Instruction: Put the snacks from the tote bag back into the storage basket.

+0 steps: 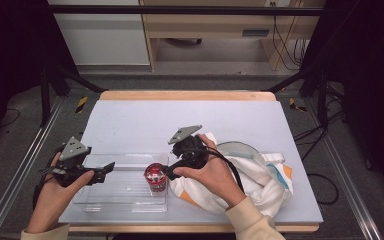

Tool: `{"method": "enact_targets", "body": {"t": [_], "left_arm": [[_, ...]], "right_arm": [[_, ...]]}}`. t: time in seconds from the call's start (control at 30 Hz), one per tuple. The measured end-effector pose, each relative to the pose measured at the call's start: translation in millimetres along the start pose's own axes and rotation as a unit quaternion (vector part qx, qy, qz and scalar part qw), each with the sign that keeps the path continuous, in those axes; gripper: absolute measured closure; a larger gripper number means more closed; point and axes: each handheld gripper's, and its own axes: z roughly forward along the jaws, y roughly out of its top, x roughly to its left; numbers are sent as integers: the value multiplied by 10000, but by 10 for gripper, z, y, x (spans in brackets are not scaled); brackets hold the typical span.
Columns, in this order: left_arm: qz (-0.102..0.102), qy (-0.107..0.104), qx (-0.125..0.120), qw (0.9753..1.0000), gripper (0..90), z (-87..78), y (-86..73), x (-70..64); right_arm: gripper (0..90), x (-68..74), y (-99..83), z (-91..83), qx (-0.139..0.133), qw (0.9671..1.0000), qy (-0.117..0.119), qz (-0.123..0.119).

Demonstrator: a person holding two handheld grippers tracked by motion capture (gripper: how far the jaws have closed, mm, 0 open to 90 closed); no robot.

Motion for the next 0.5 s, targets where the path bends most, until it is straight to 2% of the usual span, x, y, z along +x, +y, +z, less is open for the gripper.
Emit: {"method": "enact_targets", "body": {"t": [0.27, 0.5], "left_arm": [[9, 25, -209, 9998, 61, -32, 43, -46], [53, 14, -263, 9996, 57, -37, 73, -94]], "right_arm": [[75, -90, -56, -285, -328, 9989, -282, 154], [66, -211, -176, -610, -615, 9956, -627, 324]]}}
